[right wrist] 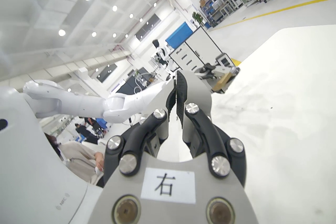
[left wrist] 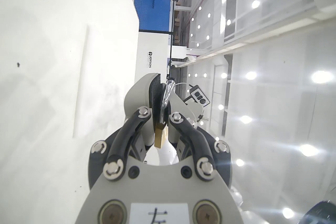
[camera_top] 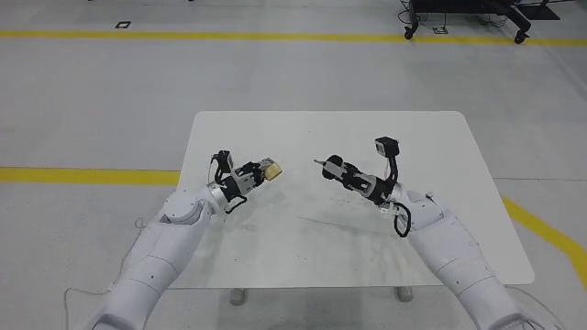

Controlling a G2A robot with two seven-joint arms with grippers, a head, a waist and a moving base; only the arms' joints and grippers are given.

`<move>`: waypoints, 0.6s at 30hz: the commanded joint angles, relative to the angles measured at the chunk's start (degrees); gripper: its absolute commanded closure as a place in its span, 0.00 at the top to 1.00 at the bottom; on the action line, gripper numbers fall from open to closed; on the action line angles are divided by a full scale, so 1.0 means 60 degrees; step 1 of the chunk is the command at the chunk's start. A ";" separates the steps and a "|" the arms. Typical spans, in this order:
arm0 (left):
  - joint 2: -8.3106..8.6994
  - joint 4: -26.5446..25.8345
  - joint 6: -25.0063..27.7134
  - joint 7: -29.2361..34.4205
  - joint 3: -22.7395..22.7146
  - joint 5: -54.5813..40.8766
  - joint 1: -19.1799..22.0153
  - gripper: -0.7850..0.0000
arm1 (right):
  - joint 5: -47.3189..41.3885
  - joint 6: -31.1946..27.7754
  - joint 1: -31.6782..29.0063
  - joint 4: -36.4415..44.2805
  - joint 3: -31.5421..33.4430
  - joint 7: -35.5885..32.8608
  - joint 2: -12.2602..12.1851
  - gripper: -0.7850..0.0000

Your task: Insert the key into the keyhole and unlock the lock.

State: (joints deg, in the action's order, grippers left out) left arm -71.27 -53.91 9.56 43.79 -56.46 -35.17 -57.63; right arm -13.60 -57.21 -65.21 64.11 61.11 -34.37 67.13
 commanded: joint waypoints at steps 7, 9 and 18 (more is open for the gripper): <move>-0.0440 0.0495 -0.0822 0.0043 0.1025 0.0809 0.1096 0.00 | -0.1394 -0.0131 -0.0306 -0.0016 0.0571 0.0016 -0.0108 0.00; -0.0477 0.0458 -0.0559 -0.0003 0.1115 0.1024 0.1177 0.00 | -0.1536 -0.0131 -0.0376 0.0062 0.0609 0.0029 -0.0108 0.00; -0.0477 0.0458 -0.0559 -0.0003 0.1115 0.1024 0.1177 0.00 | -0.1536 -0.0131 -0.0376 0.0062 0.0609 0.0029 -0.0108 0.00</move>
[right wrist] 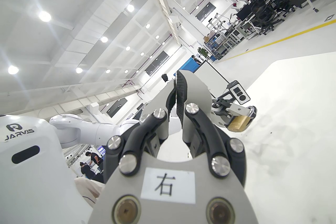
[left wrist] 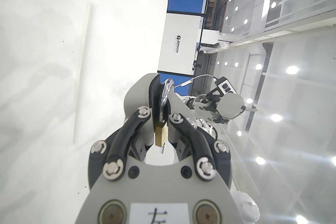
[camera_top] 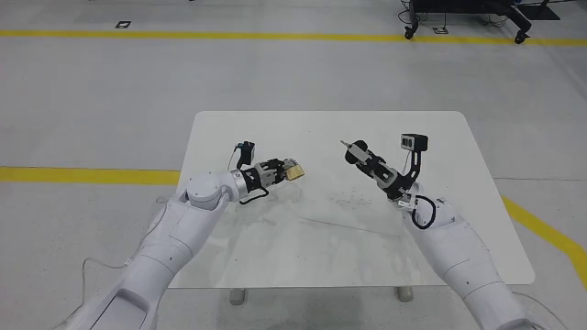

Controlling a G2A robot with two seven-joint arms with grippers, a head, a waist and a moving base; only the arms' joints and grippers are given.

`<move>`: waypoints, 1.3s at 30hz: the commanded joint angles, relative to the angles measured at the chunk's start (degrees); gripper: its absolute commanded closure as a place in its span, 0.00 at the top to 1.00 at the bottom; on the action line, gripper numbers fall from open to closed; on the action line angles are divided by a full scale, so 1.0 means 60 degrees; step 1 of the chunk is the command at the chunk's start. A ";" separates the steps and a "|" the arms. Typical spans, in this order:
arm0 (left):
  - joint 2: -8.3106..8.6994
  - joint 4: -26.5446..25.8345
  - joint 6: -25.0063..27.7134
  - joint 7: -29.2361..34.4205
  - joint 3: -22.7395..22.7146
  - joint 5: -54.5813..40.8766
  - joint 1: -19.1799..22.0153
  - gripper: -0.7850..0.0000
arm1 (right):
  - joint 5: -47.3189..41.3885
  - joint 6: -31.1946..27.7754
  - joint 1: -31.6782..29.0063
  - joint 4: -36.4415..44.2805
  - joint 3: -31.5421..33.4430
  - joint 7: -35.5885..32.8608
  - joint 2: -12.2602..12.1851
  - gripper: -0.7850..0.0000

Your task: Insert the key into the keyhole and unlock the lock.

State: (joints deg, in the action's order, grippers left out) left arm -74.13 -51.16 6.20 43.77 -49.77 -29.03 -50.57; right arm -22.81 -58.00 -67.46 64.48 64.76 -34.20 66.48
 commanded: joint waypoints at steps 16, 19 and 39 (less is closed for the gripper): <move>-0.0230 -0.0545 -0.3535 0.1124 0.0375 -0.0140 0.0941 0.00 | 0.8849 0.0858 -0.1020 0.2997 0.2319 0.2203 -0.0441 0.00; -0.0351 -0.0472 -0.4214 0.1496 0.0579 -0.0259 0.1319 0.00 | 1.0943 0.0829 -0.1978 0.4546 0.3092 0.2914 -0.0562 0.00; -0.1158 0.1200 -0.5075 0.2225 0.1745 -0.0488 0.2622 0.00 | 1.7879 0.4200 -0.4535 0.7800 0.3380 0.5204 -0.0609 0.00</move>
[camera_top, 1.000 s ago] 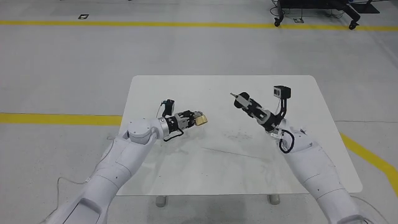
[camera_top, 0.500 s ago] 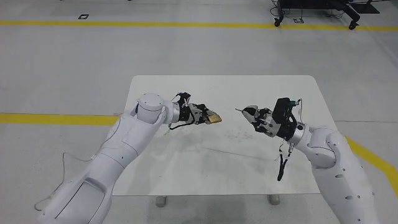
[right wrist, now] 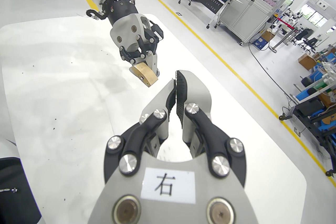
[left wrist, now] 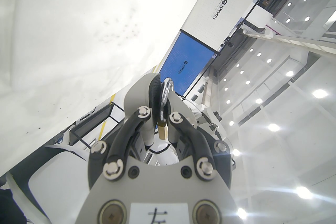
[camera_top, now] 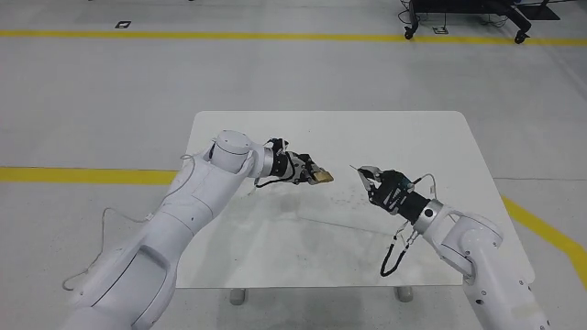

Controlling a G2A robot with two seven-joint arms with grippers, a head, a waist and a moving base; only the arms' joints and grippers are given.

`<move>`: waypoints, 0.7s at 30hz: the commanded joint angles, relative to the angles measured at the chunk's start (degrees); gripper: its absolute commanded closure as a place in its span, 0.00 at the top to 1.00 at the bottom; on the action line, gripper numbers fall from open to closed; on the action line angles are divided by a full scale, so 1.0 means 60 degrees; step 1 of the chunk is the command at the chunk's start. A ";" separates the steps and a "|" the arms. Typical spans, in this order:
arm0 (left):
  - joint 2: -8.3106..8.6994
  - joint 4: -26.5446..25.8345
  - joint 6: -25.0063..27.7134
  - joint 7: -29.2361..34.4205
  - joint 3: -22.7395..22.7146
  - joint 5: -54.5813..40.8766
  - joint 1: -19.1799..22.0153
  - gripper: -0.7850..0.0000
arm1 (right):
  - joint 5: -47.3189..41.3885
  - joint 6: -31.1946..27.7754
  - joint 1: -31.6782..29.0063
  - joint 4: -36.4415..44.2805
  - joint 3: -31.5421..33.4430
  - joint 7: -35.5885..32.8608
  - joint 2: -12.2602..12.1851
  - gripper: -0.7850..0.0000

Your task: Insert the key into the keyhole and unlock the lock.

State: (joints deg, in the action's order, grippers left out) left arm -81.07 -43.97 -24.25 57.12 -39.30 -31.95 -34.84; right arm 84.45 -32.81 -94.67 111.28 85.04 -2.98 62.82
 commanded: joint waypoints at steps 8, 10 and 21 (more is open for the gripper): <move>0.0000 0.0001 0.0000 0.0000 0.0000 -0.0001 0.0000 0.00 | 0.0044 0.0041 0.0015 0.0018 0.0005 -0.0011 -0.0001 0.00; 0.0000 0.0001 0.0000 0.0000 0.0000 -0.0001 0.0000 0.00 | 0.1425 0.0841 0.0157 0.0398 -0.0022 -0.0249 -0.0015 0.00; 0.0039 -0.0583 0.0123 -0.0919 -0.0552 -0.0657 -0.0727 0.00 | 0.7692 0.3220 0.0213 0.0324 -0.2058 0.0479 -0.0004 0.00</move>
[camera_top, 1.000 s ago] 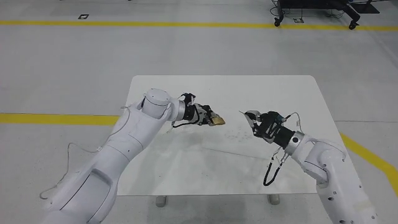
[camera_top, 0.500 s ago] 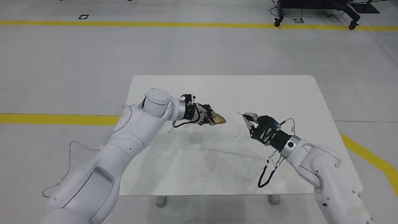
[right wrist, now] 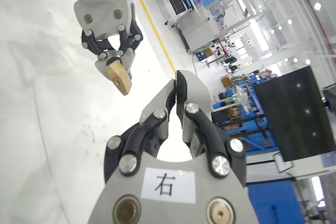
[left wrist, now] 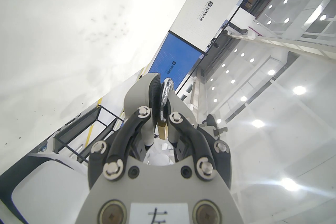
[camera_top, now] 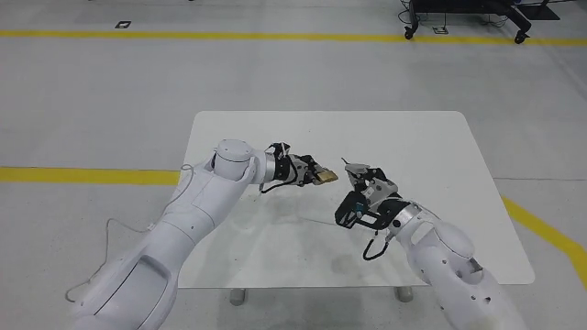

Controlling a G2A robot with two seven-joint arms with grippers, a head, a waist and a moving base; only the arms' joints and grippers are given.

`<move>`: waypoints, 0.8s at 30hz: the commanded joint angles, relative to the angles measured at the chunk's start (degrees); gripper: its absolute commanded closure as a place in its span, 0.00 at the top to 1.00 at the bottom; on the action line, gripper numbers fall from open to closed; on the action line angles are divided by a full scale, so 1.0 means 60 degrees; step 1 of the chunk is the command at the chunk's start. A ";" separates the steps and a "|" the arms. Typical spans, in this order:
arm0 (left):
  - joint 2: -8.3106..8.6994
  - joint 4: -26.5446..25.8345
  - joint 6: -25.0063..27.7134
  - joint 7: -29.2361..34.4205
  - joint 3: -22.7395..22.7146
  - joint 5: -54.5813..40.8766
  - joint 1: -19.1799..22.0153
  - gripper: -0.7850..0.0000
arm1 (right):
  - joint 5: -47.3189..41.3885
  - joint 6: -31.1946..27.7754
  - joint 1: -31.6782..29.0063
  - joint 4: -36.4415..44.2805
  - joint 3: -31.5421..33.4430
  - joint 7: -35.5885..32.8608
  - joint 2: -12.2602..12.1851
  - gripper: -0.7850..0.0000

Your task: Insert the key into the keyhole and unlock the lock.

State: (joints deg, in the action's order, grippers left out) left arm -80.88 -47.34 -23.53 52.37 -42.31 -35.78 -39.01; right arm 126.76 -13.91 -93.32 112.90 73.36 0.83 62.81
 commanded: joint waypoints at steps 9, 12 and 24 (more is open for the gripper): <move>0.0057 -0.0415 -0.0060 -0.0821 -0.0295 0.0178 -0.0274 0.00 | 0.3414 -0.0512 0.0103 0.0068 -0.0928 -0.0363 -0.0046 0.00; 0.0076 -0.0512 -0.0068 -0.0910 -0.0351 0.0279 -0.0325 0.00 | 0.3724 -0.0866 0.0289 -0.0077 -0.1144 -0.0273 -0.0039 0.00; 0.0130 -0.0710 -0.0238 -0.0843 -0.0528 0.0511 -0.0444 0.00 | 0.3672 -0.1559 0.0778 -0.0540 -0.1089 0.0023 -0.0033 0.00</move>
State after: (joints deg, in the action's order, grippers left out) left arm -80.10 -51.54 -24.82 47.27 -45.45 -32.83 -41.64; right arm 148.90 -23.17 -88.74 109.73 66.67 0.95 62.61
